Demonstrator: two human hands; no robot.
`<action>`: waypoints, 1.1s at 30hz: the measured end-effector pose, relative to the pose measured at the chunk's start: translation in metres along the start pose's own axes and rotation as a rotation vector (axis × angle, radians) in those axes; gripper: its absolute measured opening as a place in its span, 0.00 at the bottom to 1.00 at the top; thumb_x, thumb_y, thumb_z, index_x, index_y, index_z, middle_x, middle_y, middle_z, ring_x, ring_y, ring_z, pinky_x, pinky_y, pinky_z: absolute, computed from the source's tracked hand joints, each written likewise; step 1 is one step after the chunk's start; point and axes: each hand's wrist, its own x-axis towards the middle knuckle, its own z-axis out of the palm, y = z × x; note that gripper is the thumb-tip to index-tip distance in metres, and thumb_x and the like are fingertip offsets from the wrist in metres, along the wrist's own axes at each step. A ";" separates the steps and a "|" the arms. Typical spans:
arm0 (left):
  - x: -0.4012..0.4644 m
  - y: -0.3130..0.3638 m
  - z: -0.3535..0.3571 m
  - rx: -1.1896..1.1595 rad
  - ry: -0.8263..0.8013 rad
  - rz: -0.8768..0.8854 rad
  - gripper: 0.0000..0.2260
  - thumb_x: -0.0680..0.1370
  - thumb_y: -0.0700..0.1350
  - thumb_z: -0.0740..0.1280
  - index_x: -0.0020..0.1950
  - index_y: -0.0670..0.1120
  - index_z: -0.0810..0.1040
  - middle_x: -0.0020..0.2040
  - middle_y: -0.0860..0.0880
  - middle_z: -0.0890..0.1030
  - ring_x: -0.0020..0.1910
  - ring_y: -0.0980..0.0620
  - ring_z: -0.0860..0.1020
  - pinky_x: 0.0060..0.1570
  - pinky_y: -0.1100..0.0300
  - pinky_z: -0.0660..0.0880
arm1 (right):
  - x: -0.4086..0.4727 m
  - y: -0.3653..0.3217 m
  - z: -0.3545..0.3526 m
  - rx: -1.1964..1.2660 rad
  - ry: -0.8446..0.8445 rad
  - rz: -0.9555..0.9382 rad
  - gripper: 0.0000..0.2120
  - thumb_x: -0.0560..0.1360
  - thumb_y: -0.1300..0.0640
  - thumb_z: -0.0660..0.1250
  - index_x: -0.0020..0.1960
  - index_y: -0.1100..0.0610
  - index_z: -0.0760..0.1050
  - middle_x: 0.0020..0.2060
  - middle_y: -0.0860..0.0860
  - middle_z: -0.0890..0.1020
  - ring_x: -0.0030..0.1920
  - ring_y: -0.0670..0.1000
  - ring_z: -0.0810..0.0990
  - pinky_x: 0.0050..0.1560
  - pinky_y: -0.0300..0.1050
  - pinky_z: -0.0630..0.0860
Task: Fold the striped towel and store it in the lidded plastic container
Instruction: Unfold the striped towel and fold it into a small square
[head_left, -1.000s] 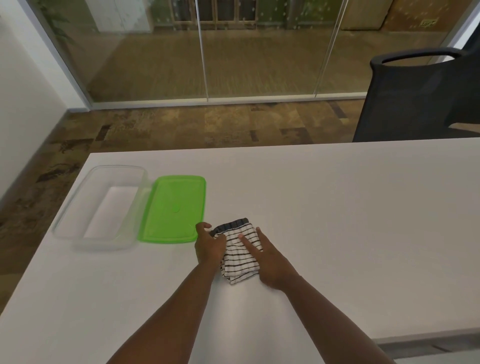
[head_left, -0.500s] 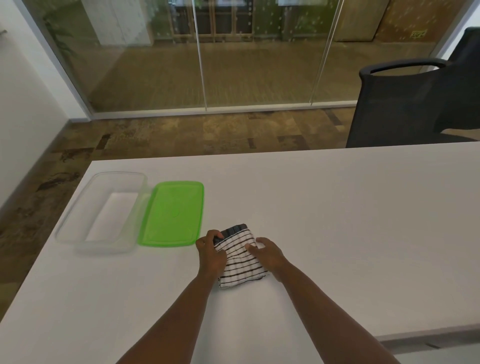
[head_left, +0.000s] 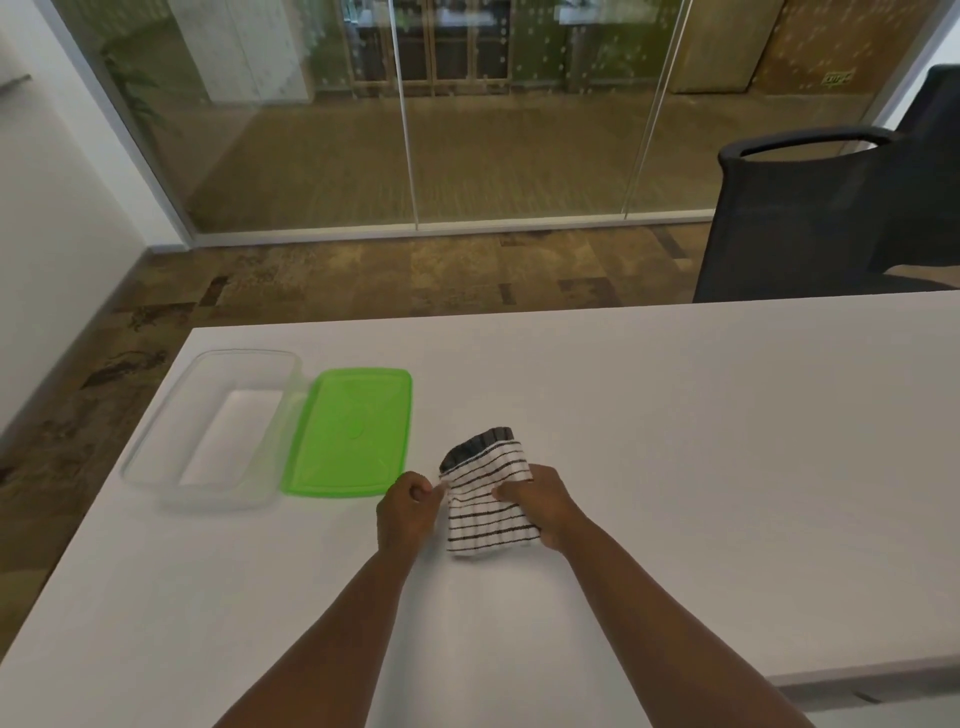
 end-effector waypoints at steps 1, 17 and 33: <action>0.001 0.006 -0.002 -0.067 -0.042 -0.064 0.16 0.77 0.47 0.65 0.29 0.45 0.72 0.25 0.50 0.75 0.25 0.50 0.73 0.34 0.59 0.73 | 0.000 -0.003 0.000 -0.089 0.037 -0.083 0.12 0.70 0.69 0.64 0.52 0.64 0.78 0.49 0.62 0.83 0.47 0.57 0.80 0.47 0.47 0.78; -0.004 0.052 -0.028 -0.948 -0.621 -0.296 0.09 0.78 0.37 0.59 0.51 0.44 0.78 0.37 0.48 0.87 0.35 0.53 0.85 0.33 0.60 0.82 | -0.030 -0.023 0.003 -1.189 -0.101 -0.992 0.28 0.70 0.58 0.67 0.69 0.57 0.68 0.66 0.60 0.73 0.72 0.54 0.66 0.75 0.56 0.52; -0.007 0.049 -0.048 -0.578 -0.552 -0.220 0.17 0.77 0.42 0.64 0.66 0.41 0.72 0.51 0.44 0.82 0.46 0.50 0.80 0.43 0.57 0.81 | -0.034 -0.032 0.000 0.208 -0.199 0.048 0.18 0.76 0.57 0.65 0.64 0.61 0.71 0.60 0.60 0.78 0.60 0.58 0.77 0.59 0.55 0.75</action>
